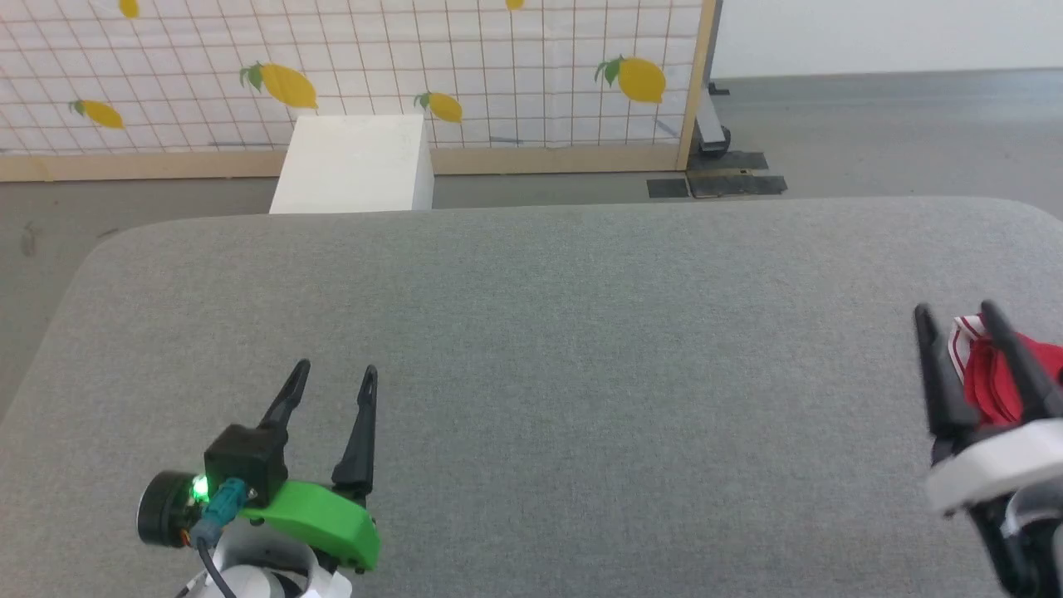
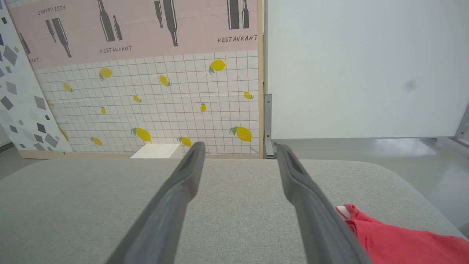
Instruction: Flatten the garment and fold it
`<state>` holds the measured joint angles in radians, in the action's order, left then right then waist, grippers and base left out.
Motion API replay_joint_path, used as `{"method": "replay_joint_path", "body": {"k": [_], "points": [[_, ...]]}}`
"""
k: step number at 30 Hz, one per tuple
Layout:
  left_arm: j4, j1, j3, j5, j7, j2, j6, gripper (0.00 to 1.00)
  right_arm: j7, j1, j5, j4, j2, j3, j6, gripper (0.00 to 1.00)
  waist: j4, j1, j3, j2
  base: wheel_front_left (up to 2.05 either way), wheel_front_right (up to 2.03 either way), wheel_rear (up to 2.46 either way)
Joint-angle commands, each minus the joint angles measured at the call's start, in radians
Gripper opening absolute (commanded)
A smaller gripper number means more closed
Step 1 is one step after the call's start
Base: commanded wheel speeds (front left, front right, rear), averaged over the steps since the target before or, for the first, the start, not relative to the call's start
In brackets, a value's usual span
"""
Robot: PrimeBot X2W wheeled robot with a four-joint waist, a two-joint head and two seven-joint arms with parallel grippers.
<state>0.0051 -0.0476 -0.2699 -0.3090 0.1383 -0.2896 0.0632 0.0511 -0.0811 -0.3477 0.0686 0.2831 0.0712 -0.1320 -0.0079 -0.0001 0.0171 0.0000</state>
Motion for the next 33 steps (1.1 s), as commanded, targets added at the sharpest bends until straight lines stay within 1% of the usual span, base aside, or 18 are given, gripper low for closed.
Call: {"method": "replay_joint_path", "body": {"k": [1, 3, 7, 11, 20, 33], "points": [[0.007, 0.019, 0.003, -0.002, -0.001, -0.006, 0.01, 1.0, -0.005, 0.041, 0.029, -0.027, -0.028, 0.006, 0.001, 1.0, 0.009, 0.0001, 0.012, 0.0, 0.0, 0.0, 0.0], [0.012, 0.029, 0.003, -0.003, 0.001, -0.005, 0.015, 1.0, -0.01, 0.085, 0.053, -0.056, -0.07, 0.019, 0.001, 1.0, 0.011, 0.0001, 0.017, 0.0, 0.0, 0.0, 0.0], [0.021, 0.048, 0.001, -0.004, 0.009, -0.001, 0.026, 1.0, -0.012, 0.147, 0.095, -0.094, -0.126, 0.037, 0.001, 1.0, 0.014, 0.0001, 0.026, 0.0, 0.0, 0.0, 0.0], [0.03, 0.064, -0.006, 0.0, 0.018, 0.001, 0.033, 1.0, -0.016, 0.176, 0.125, -0.12, -0.154, 0.04, 0.001, 1.0, 0.015, 0.0001, 0.026, 0.0, 0.0, 0.0, 0.0], [0.055, 0.071, -0.022, 0.03, 0.026, -0.002, 0.062, 1.0, -0.023, 0.201, 0.157, -0.139, -0.165, 0.032, 0.001, 1.0, 0.025, 0.0001, 0.02, 0.0, 0.0, 0.0, 0.0], [0.063, 0.068, -0.031, 0.025, 0.025, -0.005, 0.07, 1.0, -0.037, 0.198, 0.159, -0.146, -0.173, 0.035, 0.001, 1.0, 0.026, 0.0001, 0.023, 0.0, 0.0, 0.0, 0.0]]}}
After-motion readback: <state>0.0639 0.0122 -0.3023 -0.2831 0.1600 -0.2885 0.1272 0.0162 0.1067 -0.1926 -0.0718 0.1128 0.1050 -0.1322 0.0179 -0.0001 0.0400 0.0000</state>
